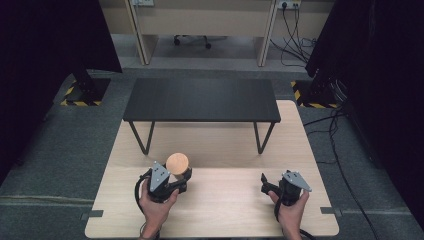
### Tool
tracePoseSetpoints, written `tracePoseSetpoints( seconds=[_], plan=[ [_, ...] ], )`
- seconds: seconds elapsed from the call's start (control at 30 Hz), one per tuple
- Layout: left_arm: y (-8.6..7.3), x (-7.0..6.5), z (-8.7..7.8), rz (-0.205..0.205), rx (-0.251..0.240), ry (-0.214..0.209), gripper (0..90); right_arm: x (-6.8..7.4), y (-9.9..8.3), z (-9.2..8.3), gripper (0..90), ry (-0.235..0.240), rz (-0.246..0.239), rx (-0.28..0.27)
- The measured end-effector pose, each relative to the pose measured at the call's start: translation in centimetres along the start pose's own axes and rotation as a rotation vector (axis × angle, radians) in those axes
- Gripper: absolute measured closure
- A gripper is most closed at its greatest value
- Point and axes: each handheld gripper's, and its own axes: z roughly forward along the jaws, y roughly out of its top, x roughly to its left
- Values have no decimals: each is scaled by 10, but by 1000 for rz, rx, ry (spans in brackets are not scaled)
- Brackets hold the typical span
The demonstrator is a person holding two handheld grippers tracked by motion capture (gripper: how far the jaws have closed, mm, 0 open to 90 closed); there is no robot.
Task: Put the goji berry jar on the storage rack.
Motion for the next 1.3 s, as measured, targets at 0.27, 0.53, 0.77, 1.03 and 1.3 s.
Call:
tracePoseSetpoints(
  seconds=[0.27, 0.53, 0.77, 1.03, 1.3],
  plan=[
    [27, -1, -9, -6, -32, 2, 256, 0, 0, 0, 24, 1, 3, 1],
    [64, -8, -10, 37, -4, 34, 257, 0, 1, 0, 24, 2, -1, 3],
    [93, -10, -12, 44, -25, 50, 257, -1, 1, 1, 24, 6, -4, 6],
    [127, -11, -10, 65, -36, 63, 257, -1, 1, 1, 23, 9, -4, 7],
    [148, -11, -4, 78, -27, 79, 257, -3, 1, 1, 23, 15, -3, 6]
  ],
)
